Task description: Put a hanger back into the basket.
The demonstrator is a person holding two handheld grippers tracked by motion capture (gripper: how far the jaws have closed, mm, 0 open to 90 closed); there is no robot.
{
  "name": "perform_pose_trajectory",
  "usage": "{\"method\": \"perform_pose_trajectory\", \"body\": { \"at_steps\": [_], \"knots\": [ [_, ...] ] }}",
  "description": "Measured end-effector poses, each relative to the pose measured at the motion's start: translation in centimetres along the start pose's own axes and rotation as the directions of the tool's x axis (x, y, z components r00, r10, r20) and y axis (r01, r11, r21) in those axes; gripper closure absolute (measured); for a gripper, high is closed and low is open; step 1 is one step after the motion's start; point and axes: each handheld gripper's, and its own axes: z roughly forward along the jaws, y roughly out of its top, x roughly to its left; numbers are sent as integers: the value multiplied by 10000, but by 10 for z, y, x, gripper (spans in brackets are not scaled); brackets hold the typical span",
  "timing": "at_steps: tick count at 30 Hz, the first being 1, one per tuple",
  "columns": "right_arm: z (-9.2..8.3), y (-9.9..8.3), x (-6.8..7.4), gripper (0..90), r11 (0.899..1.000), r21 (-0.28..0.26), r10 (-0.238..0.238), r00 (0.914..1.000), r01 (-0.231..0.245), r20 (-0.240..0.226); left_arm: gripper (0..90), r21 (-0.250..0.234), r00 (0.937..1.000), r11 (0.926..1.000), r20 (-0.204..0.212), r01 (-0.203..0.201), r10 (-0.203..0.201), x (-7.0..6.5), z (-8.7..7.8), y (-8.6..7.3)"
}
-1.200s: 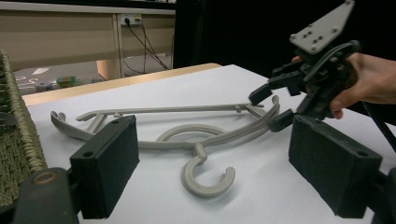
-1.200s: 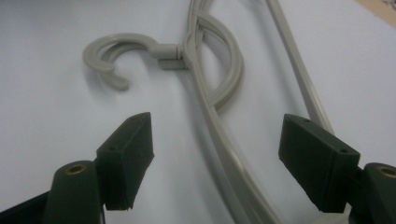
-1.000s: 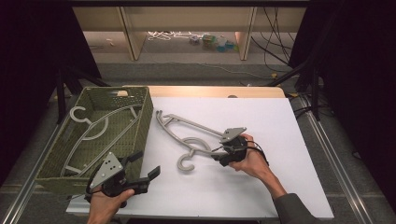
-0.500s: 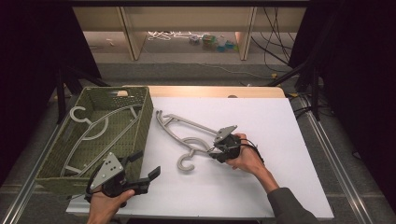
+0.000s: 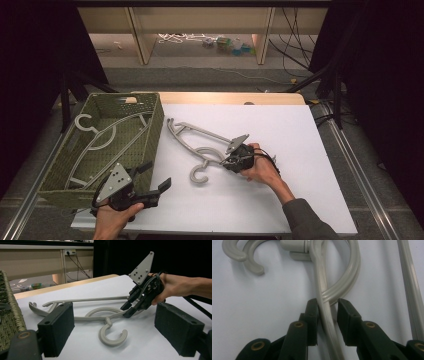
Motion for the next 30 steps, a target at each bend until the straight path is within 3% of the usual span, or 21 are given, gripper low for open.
{"method": "perform_pose_trajectory", "body": {
  "at_steps": [4, 5, 8, 14, 24, 30],
  "knots": [
    [-1, 1, 0, 763, 9998, 23, -209, 9998, 209, -72, 161, 2, 10000, 10000, 17, -3, 3, 0, 0, 0],
    [-1, 2, 1, 776, 9987, 84, -505, 9987, 505, -9, 161, 18, 10000, 10000, 20, -4, 4, 0, 0, 0],
    [-2, 4, 2, 784, 9971, 125, -750, 9972, 749, 20, 161, 14, 10000, 10000, 36, -2, 2, 0, 0, 0],
    [-12, 9, 3, 798, 9938, -203, -1094, 9940, 1094, -32, 161, 5, 10000, 10000, 51, 31, -31, 1, 0, 0],
    [-28, 16, 5, 819, 9753, -525, -2149, 9766, 2148, 37, 162, -63, 10000, 9999, 57, 82, -81, 3, 0, 1],
    [-43, 14, 5, 820, 9693, -833, -2314, 9728, 2314, 103, 166, -63, 10000, 10000, 44, 14, -14, 3, 1, 1]
  ]
}}
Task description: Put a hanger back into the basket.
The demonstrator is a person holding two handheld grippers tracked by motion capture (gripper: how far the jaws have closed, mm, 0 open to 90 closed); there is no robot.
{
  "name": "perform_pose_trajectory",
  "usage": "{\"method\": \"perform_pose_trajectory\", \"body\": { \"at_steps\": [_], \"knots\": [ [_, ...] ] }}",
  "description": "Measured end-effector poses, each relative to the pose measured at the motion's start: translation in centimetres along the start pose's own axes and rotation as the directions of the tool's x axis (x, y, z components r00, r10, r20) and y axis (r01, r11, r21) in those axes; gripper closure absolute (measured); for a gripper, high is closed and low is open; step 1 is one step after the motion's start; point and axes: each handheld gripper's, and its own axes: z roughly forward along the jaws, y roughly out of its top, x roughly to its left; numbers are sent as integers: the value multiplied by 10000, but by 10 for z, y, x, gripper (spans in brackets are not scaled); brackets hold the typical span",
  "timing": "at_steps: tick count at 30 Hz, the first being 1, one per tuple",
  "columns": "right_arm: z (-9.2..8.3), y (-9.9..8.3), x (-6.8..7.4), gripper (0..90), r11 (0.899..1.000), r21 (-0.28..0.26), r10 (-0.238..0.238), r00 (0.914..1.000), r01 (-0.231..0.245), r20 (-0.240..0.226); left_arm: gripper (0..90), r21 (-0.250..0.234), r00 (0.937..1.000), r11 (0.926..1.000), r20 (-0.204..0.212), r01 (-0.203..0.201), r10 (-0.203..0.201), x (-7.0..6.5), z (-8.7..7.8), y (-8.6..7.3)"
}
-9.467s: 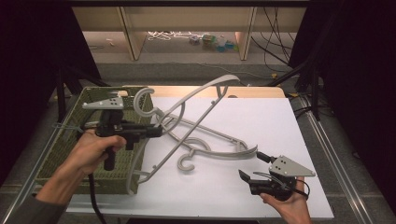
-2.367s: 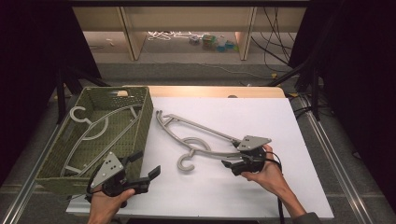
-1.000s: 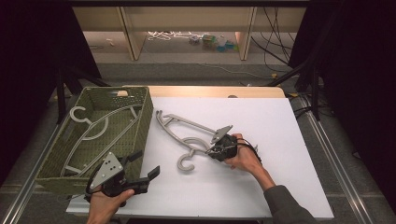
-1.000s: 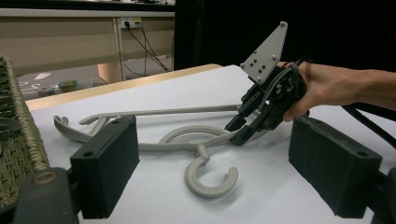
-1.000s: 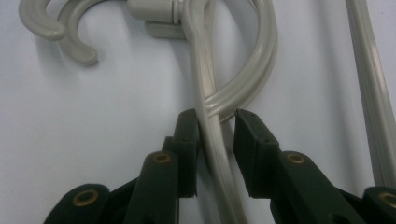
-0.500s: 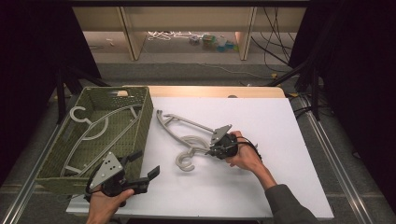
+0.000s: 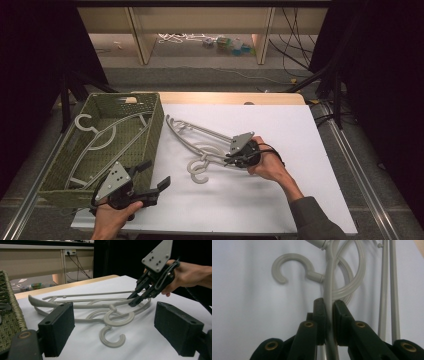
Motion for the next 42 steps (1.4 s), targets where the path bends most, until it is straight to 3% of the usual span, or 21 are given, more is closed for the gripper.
{"method": "perform_pose_trajectory", "body": {
  "at_steps": [3, 6, 9, 10, 13, 15, 17, 20, 21, 24, 26, 27, 28, 32, 35, 38, 39, 40, 42],
  "knots": [
    [-9, -1, 3, 820, 9999, -55, -128, 9999, 127, -66, 167, 92, 9999, 9999, -19, -130, 130, -2, 0, 3],
    [-18, 0, 8, 821, 9994, -250, -253, 9996, 250, -129, 174, 79, 9986, 9986, -13, -522, 522, -5, 2, 9],
    [-28, 0, 16, 820, 9989, -381, -303, 9982, 283, -526, 181, 283, 9952, 9948, 66, -980, 978, -10, 6, 17],
    [-30, 0, 17, 821, 9988, -394, -322, 9983, 303, -493, 181, 372, 9891, 9886, 207, -1462, 1455, -9, 9, 21],
    [-38, -1, 24, 821, 9987, -459, -259, 9971, 227, -714, 196, 767, 9838, 9815, 505, -1753, 1718, -13, 15, 26],
    [-43, -2, 27, 821, 9983, -479, -372, 9962, 335, -791, 196, 1288, 9807, 9736, 779, -1883, 1794, -15, 22, 29],
    [-48, -3, 31, 821, 9985, -526, -226, 9960, 181, -860, 197, 1821, 9752, 9600, 1017, -2126, 1966, -16, 30, 32],
    [-55, -6, 36, 821, 9983, -577, -80, 9950, 22, -999, 203, 2052, 9712, 9509, 1039, -2318, 2143, -20, 41, 37],
    [-58, -7, 37, 821, 9986, -528, -41, 9947, -13, -1030, 204, 2176, 9686, 9461, 1186, -2400, 2184, -21, 46, 39],
    [-64, -12, 42, 821, 9986, -507, 63, 9937, -120, -1115, 204, 2726, 9547, 9173, 1483, -2903, 2580, -26, 58, 42],
    [-67, -14, 45, 821, 9987, -472, 107, 9929, -164, -1182, 218, 2872, 9501, 9085, 1634, -3037, 2659, -28, 67, 42],
    [-69, -15, 45, 821, 9989, -476, -7, 9936, -47, -1126, 227, 2978, 9455, 9000, 1686, -3184, 2787, -28, 70, 42],
    [-70, -16, 47, 821, 9990, -439, 43, 9929, -96, -1187, 227, 3130, 9448, 8939, 1717, -3209, 2791, -28, 74, 40],
    [-76, -18, 51, 821, 9981, -593, 88, 9903, -172, -1385, 250, 3622, 9236, 8525, 2162, -3770, 3166, -25, 82, 39],
    [-77, -17, 54, 821, 9979, -605, 128, 9869, -227, -1606, 251, 3685, 9228, 8496, 2266, -3774, 3116, -26, 84, 39],
    [-78, -17, 57, 821, 9981, -562, 148, 9862, -244, -1646, 255, 3764, 9071, 8306, 2624, -4104, 3292, -29, 91, 36],
    [-78, -16, 58, 821, 9977, -597, 213, 9844, -322, -1746, 255, 3814, 9052, 8265, 2681, -4140, 3297, -30, 93, 35],
    [-78, -17, 58, 821, 9979, -589, 158, 9838, -267, -1786, 256, 3849, 8970, 8159, 2795, -4315, 3425, -31, 96, 34],
    [-78, -17, 59, 821, 9981, -574, 107, 9825, -217, -1860, 264, 3892, 8865, 8016, 2884, -4538, 3619, -34, 100, 33]
  ]
}}
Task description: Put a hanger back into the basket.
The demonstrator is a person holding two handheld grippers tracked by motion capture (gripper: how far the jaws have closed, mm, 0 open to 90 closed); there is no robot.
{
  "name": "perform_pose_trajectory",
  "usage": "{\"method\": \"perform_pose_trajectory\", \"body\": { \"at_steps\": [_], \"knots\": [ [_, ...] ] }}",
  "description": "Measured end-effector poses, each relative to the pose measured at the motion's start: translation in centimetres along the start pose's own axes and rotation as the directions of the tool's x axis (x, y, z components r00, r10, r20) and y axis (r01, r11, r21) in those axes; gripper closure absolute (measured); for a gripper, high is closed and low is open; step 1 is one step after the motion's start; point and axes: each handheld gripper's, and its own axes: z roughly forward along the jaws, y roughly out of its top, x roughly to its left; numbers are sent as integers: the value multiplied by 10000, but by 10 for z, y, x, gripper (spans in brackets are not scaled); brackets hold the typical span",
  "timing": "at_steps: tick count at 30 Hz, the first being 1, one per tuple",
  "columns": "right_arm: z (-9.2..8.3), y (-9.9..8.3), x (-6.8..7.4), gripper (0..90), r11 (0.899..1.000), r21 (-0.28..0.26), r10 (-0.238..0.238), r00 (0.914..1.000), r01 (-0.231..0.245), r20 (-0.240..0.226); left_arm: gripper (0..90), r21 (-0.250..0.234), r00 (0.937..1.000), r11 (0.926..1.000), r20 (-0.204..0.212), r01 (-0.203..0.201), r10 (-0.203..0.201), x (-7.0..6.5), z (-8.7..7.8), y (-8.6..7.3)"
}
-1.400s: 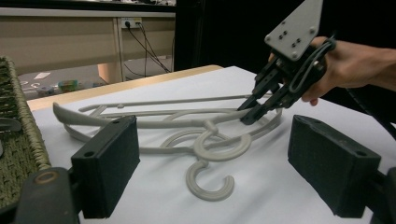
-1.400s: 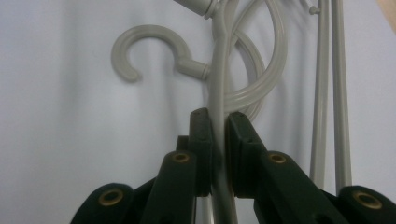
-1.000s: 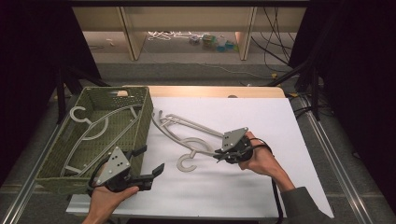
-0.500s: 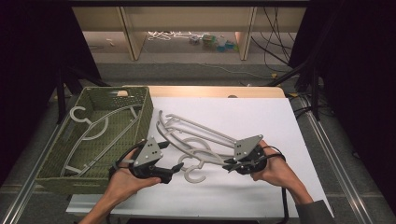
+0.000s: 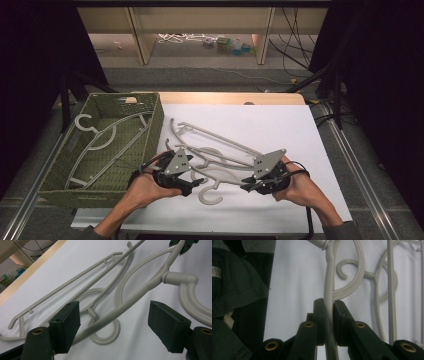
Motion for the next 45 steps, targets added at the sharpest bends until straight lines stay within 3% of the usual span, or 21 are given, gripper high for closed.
{"method": "perform_pose_trajectory", "body": {
  "at_steps": [4, 9, 16, 19, 22, 23, 26, 28, 30, 33, 34, 35, 37, 38, 40, 42, 45],
  "knots": [
    [-2, -1, 1, 821, 9999, -52, 98, 9998, -99, -146, 280, 317, 9980, 9986, 494, -419, 403, -2, 7, 5],
    [-7, -2, 2, 821, 9999, -122, 68, 9997, -70, -218, 333, 315, 9944, 9959, 652, -849, 827, -5, 13, 6],
    [-7, 1, 5, 821, 9999, -159, -61, 9995, 56, -319, 480, 316, 9834, 9878, 1045, -1522, 1482, -8, 19, 7],
    [-7, 1, 6, 821, 9999, -153, -17, 9991, 11, -426, 575, 210, 9765, 9838, 1271, -1780, 1740, -9, 20, 7],
    [-7, 0, 6, 821, 9999, -114, -45, 9986, 39, -531, 627, 298, 9648, 9749, 1537, -2206, 2136, -10, 20, 8],
    [-7, 0, 6, 821, 9999, -86, -93, 9986, 88, -525, 637, 248, 9587, 9685, 1508, -2477, 2413, -9, 20, 8],
    [-8, 0, 4, 821, 9998, -169, -147, 9993, 141, -355, 656, 130, 9540, 9667, 1656, -2554, 2498, -7, 20, 7],
    [-9, -1, 4, 822, 9998, -167, -96, 9985, 87, -538, 674, 77, 9455, 9584, 1661, -2852, 2800, -8, 19, 8],
    [-11, -2, 3, 821, 9996, -220, -165, 9982, 153, -569, 692, 140, 9408, 9563, 1840, -2920, 2845, -9, 19, 10],
    [-13, -3, 2, 814, 9992, -229, -349, 9983, 338, -462, 707, 55, 9399, 9606, 2082, -2777, 2705, -8, 20, 10],
    [-13, -3, 1, 801, 9989, -218, -421, 9982, 412, -430, 720, 124, 9317, 9539, 2188, -2998, 2900, -7, 20, 11],
    [-14, -4, -1, 784, 9986, -231, -479, 9986, 474, -229, 735, 1, 9344, 9602, 2305, -2792, 2716, -9, 20, 11],
    [-17, -6, -5, 762, 9986, -411, -335, 9994, 333, -30, 768, -244, 9310, 9618, 2454, -2728, 2703, -12, 20, 13],
    [-18, -8, -7, 753, 9985, -508, -222, 9997, 224, 41, 782, -388, 9326, 9674, 2587, -2501, 2515, -12, 19, 14],
    [-20, -10, -11, 735, 9986, -518, -80, 9992, 100, 385, 793, -621, 9451, 9797, 2585, -1905, 2001, -10, 16, 18],
    [-21, -10, -12, 668, 9967, -734, 387, 9967, -334, 707, 793, -470, 9504, 9803, 2405, -1916, 1973, -8, 13, 21],
    [-22, -7, -10, 572, 9951, -856, 576, 9931, -489, 1024, 794, -430, 9615, 9919, 2442, -1192, 1261, -6, 10, 22]
  ]
}}
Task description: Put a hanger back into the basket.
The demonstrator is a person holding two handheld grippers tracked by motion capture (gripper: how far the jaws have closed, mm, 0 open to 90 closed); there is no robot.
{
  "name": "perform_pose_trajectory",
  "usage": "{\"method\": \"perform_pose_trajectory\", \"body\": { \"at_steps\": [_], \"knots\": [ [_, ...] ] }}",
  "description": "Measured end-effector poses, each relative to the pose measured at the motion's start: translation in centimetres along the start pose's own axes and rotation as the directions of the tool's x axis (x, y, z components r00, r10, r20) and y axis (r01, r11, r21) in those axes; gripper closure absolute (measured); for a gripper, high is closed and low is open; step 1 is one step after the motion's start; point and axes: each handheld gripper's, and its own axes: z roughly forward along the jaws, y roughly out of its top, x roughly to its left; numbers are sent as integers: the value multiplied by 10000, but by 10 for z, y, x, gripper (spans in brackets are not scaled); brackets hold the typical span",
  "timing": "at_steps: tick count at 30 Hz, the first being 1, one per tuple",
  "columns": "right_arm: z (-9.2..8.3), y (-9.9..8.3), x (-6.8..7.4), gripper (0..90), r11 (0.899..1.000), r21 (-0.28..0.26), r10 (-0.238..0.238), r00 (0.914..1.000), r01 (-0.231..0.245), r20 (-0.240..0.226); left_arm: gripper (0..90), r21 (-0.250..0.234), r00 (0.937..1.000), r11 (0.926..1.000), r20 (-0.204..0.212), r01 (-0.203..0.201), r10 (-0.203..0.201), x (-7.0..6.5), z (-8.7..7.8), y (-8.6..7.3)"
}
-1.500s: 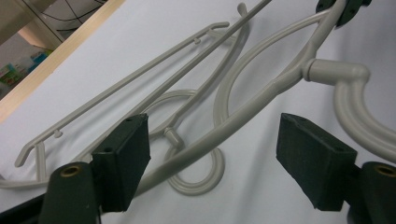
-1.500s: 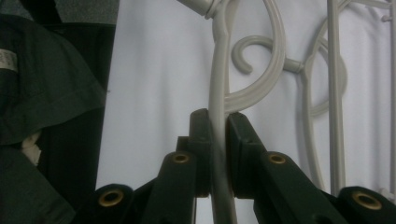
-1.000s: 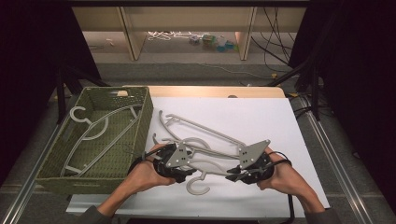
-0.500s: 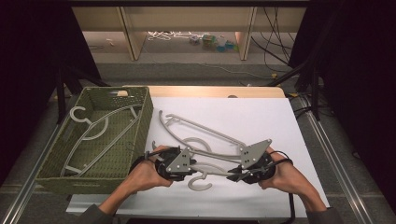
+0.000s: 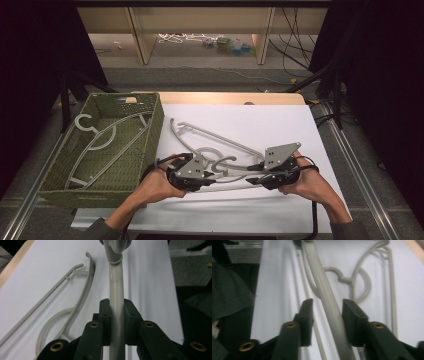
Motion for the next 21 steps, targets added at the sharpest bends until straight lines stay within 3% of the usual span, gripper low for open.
{"method": "perform_pose_trajectory", "body": {
  "at_steps": [4, 8, 9, 10, 14, 15, 16, 17, 19, 20, 21],
  "knots": [
    [-5, 4, -2, 410, 9942, -583, 958, 9916, -909, 865, 794, -61, 9950, 9955, -326, 948, -949, 9, -4, -6],
    [-14, 6, -4, 306, 9742, -1365, 2006, 9670, -1799, 1570, 794, -466, 9784, 9776, -172, 2051, -2061, 18, -12, -13],
    [-16, 7, -5, 285, 9670, -1670, 2225, 9570, -1924, 1862, 794, -512, 9751, 9742, -155, 2200, -2210, 20, -14, -14],
    [-18, 6, -5, 272, 9620, -1794, 2396, 9514, -2058, 1933, 794, -705, 9658, 9638, -143, 2573, -2589, 23, -16, -16],
    [-23, 4, -6, 224, 9323, -2508, 3204, 9170, -2607, 2375, 794, -1083, 9429, 9387, -267, 3274, -3320, 31, -25, -22],
    [-23, 3, -5, 222, 9289, -2606, 3266, 9135, -2629, 2426, 794, -1199, 9375, 9323, -287, 3413, -3469, 32, -29, -23],
    [-24, 3, -5, 207, 9297, -2659, 3243, 9085, -2548, 2635, 794, -1387, 9269, 9193, -228, 3682, -3747, 33, -33, -24],
    [-24, 2, -2, 193, 9282, -2648, 3300, 9070, -2613, 2617, 794, -1494, 9256, 9164, -186, 3714, -3782, 35, -35, -24],
    [-25, 1, 0, 199, 9279, -2737, 3271, 9050, -2532, 2719, 794, -1665, 9161, 9055, -274, 3903, -3999, 36, -42, -24],
    [-26, 1, 2, 199, 9255, -2824, 3296, 9038, -2523, 2728, 793, -1710, 9149, 9044, -359, 3908, -4021, 37, -44, -23],
    [-26, 1, 4, 199, 9219, -2947, 3340, 9015, -2515, 2753, 793, -1796, 9090, 8978, -389, 4022, -4150, 37, -47, -23]
  ]
}}
